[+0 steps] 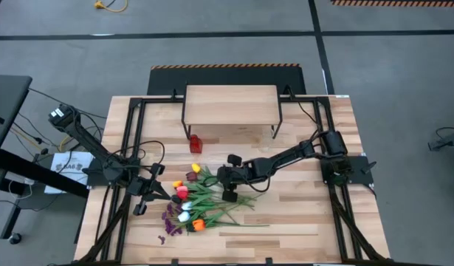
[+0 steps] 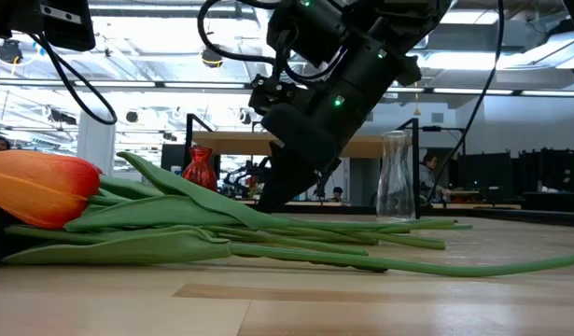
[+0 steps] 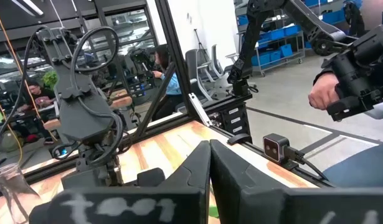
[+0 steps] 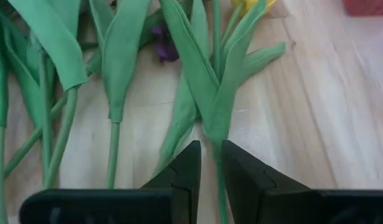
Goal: Pick and place flowers into a vace then onto a shelf
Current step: Put the pink flower into the transparent vase
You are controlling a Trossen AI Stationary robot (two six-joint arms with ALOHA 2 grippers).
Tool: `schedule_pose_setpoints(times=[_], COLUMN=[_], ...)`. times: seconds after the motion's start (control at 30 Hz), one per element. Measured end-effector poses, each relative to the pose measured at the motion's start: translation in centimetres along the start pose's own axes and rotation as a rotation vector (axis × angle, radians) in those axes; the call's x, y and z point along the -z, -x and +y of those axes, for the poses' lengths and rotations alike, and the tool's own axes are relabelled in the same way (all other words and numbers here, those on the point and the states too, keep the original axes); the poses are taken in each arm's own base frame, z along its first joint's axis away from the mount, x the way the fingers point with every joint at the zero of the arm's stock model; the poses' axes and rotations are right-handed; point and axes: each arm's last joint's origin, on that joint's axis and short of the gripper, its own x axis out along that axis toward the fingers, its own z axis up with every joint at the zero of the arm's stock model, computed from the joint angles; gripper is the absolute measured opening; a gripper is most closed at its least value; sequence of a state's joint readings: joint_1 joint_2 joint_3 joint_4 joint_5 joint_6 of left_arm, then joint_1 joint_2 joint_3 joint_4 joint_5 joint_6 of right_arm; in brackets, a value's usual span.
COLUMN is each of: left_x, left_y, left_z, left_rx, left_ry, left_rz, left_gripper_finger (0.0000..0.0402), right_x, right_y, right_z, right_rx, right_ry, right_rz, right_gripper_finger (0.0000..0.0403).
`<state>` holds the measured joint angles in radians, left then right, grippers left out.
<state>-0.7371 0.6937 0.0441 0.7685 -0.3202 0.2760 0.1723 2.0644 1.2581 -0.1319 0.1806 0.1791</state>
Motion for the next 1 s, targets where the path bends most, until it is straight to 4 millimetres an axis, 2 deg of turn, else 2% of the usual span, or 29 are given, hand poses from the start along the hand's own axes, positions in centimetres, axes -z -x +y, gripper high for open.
schedule_pose_setpoints(times=[0.3,0.53,0.77,1.0], left_x=[0.0,0.0,0.0,0.0], left_y=[0.0,0.0,0.0,0.0], left_z=[0.0,0.0,0.0,0.0], left_rx=[0.000,0.000,-0.001,-0.001], left_ry=[0.001,0.001,0.000,0.000], left_rz=[0.000,0.000,0.000,0.000], left_gripper_finger=[0.0000,0.0000,0.0000,0.0000], right_x=[1.4,1.3,1.1,1.2], right_y=[-2.6,-2.3,-1.9,-1.9], right_z=[-0.1,-0.2,-0.2,0.1], right_rx=[0.003,-0.009,-0.016,-0.032], right_ry=[-0.004,-0.007,-0.008,-0.003], right_rz=[0.051,0.047,0.043,0.048], right_gripper_finger=[0.0058,0.0053,0.0009,0.0008])
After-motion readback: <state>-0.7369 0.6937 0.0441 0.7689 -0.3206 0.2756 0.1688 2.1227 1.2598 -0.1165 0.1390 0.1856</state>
